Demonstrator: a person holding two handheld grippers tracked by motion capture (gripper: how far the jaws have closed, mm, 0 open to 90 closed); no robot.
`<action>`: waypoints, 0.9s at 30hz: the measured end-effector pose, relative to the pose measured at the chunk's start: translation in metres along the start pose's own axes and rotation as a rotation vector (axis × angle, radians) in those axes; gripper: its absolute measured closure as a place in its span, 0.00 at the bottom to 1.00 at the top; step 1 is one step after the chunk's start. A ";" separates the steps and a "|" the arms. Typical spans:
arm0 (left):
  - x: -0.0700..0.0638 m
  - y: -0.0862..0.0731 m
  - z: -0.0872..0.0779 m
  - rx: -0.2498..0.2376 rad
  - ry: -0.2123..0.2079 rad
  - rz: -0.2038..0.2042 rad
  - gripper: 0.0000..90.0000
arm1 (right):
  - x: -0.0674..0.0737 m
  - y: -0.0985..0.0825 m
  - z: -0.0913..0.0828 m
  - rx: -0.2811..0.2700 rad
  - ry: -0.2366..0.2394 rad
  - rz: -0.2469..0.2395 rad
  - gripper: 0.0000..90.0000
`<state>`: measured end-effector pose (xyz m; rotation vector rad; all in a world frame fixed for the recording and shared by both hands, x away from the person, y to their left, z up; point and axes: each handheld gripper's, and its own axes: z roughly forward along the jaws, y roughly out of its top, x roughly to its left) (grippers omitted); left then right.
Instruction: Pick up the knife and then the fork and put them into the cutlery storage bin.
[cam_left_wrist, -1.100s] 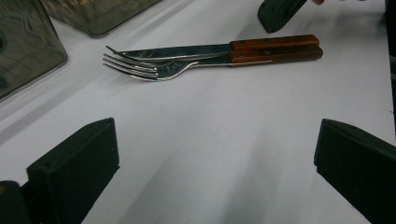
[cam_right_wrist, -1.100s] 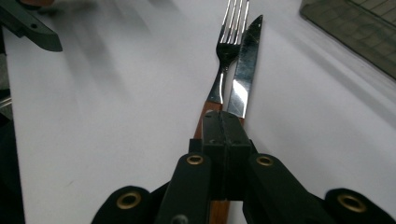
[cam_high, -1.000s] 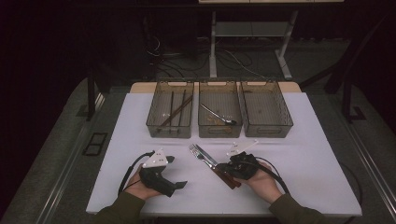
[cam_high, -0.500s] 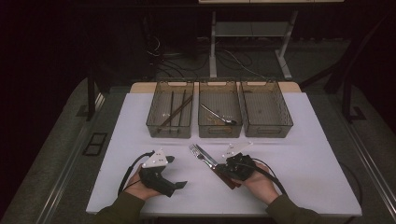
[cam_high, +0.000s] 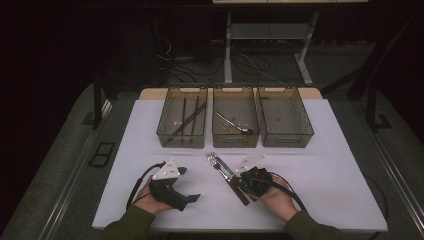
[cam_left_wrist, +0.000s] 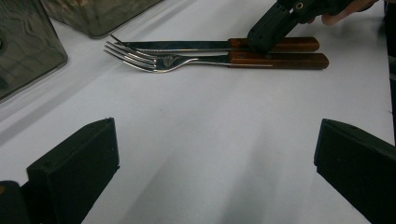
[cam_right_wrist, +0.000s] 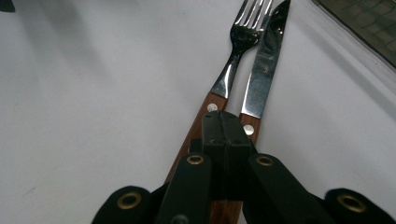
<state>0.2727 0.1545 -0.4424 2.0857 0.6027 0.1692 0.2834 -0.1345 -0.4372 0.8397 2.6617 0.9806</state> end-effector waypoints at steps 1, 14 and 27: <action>0.000 0.000 0.000 0.000 0.000 0.000 0.00 | 0.000 0.000 0.001 0.001 -0.003 -0.003 1.00; 0.000 0.000 0.000 -0.001 -0.001 -0.001 0.00 | -0.009 -0.004 0.001 0.026 -0.051 0.000 1.00; 0.000 0.000 0.000 -0.001 -0.001 -0.001 0.00 | -0.029 -0.008 -0.004 0.037 -0.102 0.019 1.00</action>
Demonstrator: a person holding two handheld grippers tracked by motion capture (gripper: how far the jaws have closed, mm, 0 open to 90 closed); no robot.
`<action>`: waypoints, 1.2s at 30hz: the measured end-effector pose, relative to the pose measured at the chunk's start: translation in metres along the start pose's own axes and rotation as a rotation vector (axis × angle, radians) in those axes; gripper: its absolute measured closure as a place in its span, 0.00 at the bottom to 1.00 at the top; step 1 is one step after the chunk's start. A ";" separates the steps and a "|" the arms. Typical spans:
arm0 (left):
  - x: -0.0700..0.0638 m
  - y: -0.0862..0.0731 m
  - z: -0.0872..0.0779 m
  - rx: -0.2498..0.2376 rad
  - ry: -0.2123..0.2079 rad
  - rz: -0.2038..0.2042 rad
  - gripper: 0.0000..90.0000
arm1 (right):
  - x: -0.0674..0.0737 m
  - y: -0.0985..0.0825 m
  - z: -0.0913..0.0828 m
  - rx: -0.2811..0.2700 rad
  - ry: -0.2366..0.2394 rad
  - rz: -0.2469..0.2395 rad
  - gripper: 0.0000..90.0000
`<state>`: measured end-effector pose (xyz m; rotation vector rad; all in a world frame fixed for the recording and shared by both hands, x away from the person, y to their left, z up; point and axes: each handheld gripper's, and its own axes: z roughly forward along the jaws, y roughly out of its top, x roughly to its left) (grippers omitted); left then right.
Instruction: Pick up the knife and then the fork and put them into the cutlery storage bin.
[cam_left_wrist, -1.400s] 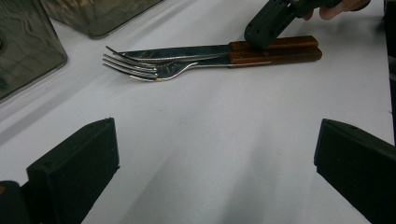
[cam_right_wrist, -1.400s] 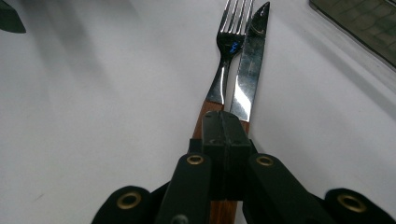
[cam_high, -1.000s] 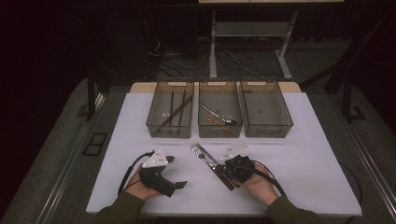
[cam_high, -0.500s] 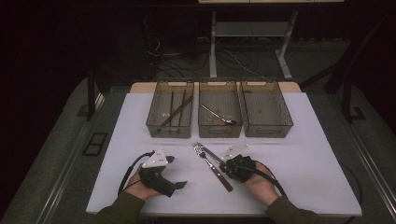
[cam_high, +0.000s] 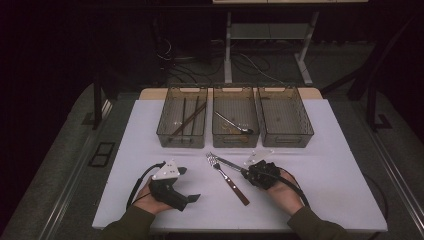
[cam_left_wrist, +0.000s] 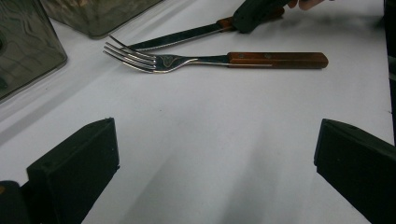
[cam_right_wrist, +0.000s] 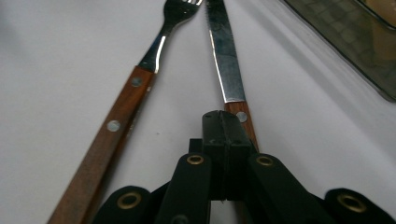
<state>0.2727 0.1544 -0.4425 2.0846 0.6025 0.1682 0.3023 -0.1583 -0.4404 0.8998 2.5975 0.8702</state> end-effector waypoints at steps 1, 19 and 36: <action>0.000 0.000 0.000 0.000 0.000 0.000 0.00 | -0.002 0.000 0.000 -0.002 -0.006 -0.002 1.00; 0.001 0.000 0.000 -0.002 0.000 0.000 0.00 | -0.034 0.027 -0.015 0.142 0.132 -0.129 0.72; 0.001 0.000 0.000 -0.003 -0.008 0.005 0.00 | -0.040 0.058 0.018 0.471 0.151 -0.251 0.80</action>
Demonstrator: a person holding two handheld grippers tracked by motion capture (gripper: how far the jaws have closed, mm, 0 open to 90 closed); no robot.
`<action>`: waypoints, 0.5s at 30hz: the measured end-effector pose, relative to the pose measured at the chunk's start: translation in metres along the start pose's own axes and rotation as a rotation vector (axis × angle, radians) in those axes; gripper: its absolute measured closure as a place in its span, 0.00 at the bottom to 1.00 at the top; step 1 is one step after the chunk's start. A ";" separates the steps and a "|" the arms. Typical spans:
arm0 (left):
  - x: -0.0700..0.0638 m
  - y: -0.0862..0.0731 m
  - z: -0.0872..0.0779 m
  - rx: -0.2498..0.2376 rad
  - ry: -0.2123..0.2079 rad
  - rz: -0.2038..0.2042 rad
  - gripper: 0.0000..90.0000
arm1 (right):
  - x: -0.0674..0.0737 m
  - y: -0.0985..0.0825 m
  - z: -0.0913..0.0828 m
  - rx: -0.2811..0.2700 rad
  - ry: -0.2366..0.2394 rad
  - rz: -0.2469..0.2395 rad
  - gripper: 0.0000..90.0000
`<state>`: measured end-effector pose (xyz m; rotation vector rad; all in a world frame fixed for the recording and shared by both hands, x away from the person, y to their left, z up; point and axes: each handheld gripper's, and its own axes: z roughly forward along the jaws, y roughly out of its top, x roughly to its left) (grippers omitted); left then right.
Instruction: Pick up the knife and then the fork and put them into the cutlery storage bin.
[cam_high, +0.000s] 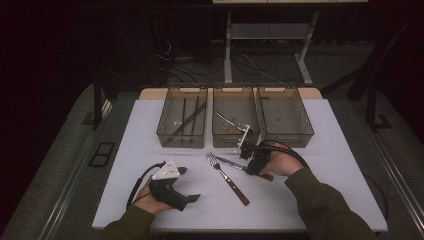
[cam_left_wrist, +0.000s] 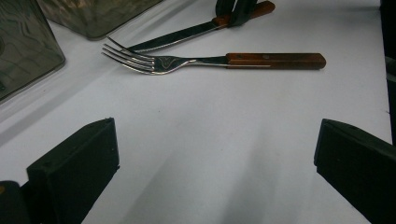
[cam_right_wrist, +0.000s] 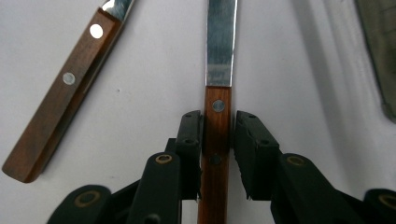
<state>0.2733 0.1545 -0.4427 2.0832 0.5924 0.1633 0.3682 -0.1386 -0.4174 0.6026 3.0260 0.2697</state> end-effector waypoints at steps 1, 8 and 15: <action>0.000 0.000 0.000 0.000 0.000 0.000 0.00 | 0.000 0.001 0.001 0.006 0.001 -0.004 0.80; 0.000 0.000 0.000 0.001 -0.001 0.003 0.00 | 0.003 0.009 0.002 0.067 -0.020 -0.027 0.84; 0.000 0.000 0.000 0.002 0.000 0.005 0.00 | 0.004 0.010 0.002 0.074 -0.026 -0.004 0.86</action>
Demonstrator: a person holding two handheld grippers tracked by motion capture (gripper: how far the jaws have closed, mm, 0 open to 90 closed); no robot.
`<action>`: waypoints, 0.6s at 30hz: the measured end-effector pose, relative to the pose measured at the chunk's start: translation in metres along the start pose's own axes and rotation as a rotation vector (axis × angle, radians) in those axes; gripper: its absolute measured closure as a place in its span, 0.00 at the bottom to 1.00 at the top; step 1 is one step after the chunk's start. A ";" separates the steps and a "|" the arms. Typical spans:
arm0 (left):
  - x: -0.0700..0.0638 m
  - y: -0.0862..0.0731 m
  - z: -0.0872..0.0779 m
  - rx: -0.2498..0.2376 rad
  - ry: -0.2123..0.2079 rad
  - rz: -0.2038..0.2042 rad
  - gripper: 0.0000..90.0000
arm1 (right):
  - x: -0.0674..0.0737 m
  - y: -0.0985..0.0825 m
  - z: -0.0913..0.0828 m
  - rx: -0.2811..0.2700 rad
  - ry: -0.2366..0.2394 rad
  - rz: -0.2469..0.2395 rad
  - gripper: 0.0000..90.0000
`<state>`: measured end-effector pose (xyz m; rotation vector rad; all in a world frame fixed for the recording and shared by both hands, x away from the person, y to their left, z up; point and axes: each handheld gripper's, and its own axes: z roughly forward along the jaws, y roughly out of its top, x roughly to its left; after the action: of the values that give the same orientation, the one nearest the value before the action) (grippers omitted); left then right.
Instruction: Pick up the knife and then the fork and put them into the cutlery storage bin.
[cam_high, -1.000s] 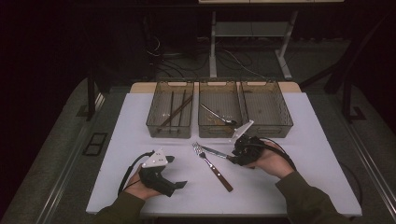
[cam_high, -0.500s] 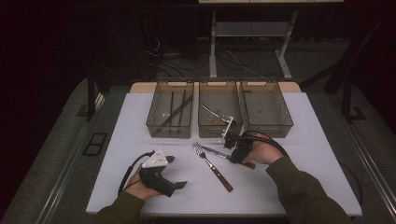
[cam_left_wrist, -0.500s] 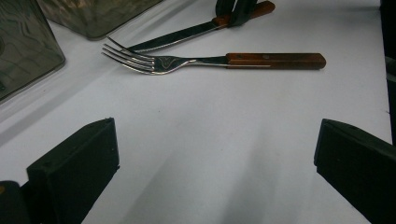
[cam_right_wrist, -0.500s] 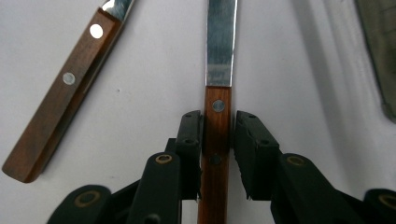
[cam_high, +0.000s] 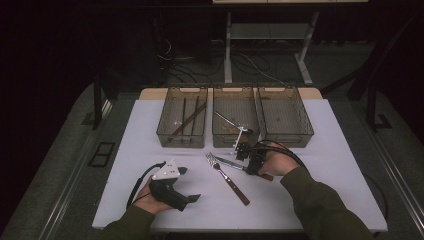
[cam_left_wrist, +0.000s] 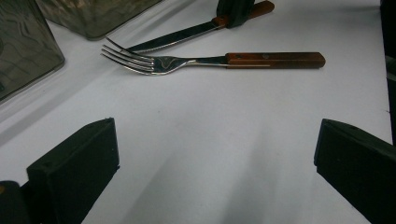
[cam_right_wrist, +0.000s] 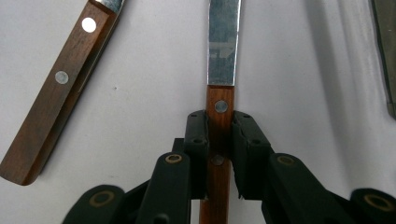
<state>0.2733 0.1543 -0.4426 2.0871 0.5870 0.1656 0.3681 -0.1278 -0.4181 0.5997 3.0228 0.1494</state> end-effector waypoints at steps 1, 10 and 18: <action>0.000 0.000 0.000 -0.001 0.000 -0.002 0.00 | 0.000 0.000 0.000 -0.002 0.000 0.005 0.86; 0.000 0.000 0.000 -0.002 0.000 -0.004 0.00 | -0.005 -0.010 -0.009 -0.081 0.009 0.033 0.86; 0.002 0.000 0.000 -0.014 -0.007 0.000 0.00 | -0.007 -0.026 -0.022 -0.201 0.021 0.072 0.86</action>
<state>0.2745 0.1553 -0.4426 2.0736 0.5808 0.1617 0.3630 -0.1558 -0.3991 0.6907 2.9561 0.4596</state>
